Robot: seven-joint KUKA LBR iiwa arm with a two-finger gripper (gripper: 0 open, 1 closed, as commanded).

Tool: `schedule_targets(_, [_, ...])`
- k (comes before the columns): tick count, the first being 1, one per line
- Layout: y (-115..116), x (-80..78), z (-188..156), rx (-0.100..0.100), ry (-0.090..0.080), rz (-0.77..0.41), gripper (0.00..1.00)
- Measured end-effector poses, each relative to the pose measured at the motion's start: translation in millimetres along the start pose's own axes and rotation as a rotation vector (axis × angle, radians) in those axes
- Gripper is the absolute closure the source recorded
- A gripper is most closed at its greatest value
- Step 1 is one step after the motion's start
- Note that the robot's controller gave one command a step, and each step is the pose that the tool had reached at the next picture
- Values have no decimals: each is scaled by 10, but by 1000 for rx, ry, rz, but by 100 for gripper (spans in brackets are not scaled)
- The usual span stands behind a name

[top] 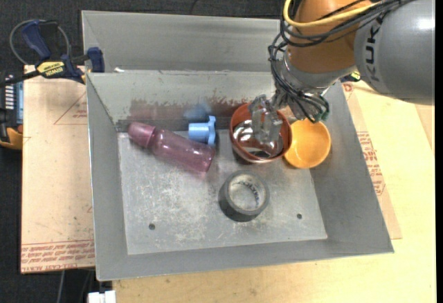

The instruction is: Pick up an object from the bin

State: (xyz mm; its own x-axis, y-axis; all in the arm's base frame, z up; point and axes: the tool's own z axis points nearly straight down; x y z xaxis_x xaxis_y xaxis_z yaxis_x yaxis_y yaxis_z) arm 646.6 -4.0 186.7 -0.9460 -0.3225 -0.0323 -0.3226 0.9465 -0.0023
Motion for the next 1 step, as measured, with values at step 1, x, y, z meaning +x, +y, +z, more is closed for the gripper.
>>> schedule_targets(1, [-1,0,-1,0,0,0,100])
